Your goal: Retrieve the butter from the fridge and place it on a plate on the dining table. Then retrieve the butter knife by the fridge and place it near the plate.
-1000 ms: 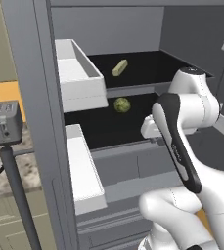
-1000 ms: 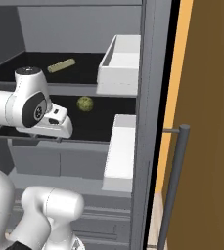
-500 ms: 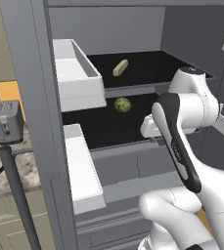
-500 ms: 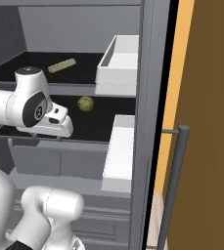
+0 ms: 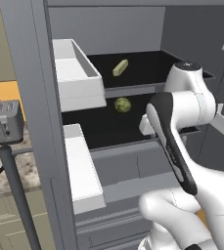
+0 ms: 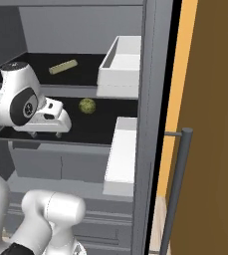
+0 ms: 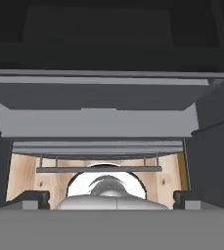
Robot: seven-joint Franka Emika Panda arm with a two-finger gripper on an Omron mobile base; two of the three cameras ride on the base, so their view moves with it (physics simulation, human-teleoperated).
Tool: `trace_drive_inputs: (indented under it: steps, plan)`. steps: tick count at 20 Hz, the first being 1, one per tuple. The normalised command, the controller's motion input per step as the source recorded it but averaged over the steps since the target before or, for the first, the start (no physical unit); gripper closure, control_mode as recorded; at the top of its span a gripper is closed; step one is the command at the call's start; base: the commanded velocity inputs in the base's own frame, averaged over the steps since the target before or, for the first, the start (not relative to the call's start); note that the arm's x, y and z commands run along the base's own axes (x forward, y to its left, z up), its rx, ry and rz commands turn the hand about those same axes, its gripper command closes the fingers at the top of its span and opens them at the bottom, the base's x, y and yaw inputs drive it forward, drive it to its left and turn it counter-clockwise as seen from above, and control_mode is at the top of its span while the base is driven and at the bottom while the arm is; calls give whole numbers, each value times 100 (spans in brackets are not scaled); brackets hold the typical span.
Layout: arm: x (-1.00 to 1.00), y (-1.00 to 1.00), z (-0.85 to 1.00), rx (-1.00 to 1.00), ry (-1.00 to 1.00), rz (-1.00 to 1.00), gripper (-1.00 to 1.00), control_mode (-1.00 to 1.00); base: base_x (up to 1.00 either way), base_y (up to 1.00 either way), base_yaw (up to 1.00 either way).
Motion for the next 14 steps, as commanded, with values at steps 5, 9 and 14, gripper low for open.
trace_drive_inputs:
  steps: [5,9,14]
  plan:
    - [-20,0,55,-3,-19,3,-100,-100,0,0,0]
    - [4,19,43,0,-23,0,-100,-100,0,0,0]
    - [42,46,50,0,-22,0,-100,-100,0,0,0]
